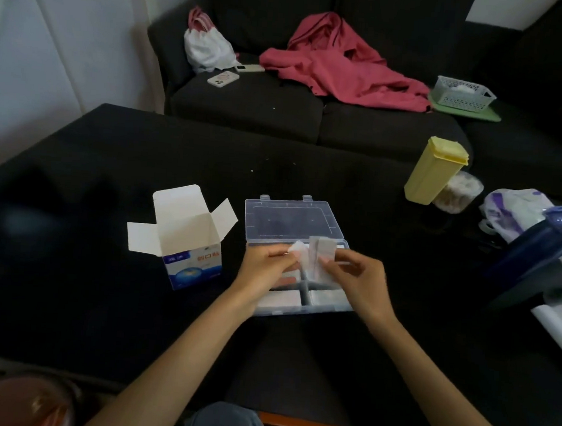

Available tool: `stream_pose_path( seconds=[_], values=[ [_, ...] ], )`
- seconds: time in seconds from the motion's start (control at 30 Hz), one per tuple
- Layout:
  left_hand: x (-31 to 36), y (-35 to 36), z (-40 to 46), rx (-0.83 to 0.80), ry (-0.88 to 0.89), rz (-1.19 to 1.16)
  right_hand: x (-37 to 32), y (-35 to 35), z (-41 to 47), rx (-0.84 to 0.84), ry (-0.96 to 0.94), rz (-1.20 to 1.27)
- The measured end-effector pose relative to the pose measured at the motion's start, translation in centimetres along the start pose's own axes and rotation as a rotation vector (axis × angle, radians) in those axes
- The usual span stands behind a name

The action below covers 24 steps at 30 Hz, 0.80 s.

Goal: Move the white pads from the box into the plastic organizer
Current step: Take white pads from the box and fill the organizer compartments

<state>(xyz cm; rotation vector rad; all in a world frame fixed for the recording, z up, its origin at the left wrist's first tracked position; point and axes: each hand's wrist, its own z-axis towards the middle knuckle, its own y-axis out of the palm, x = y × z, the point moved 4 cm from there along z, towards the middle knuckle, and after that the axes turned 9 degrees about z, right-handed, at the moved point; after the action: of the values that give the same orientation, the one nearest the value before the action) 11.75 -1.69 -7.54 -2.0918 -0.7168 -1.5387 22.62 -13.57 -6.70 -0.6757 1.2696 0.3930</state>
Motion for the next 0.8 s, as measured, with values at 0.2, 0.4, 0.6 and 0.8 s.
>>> stream_pose_path(
  seconds=[0.2,0.4,0.6,0.8],
  values=[
    [-0.1,-0.9,-0.2,-0.135,0.056,0.064,-0.4,-0.6,-1.4,-0.054,-0.816,-0.755],
    [0.5,-0.8,-0.1,-0.23,0.214,0.29,-1.0,-0.2,-0.9,-0.109,-0.817,-0.825],
    [2.5,-0.1,0.6,-0.01,0.451,0.624,-2.8,0.2,1.3,-0.15,-0.73,-0.733],
    [5.2,-1.0,2.6,0.047,0.509,0.749,-4.2,-0.2,6.1,-0.339,-0.179,-0.319]
  ],
)
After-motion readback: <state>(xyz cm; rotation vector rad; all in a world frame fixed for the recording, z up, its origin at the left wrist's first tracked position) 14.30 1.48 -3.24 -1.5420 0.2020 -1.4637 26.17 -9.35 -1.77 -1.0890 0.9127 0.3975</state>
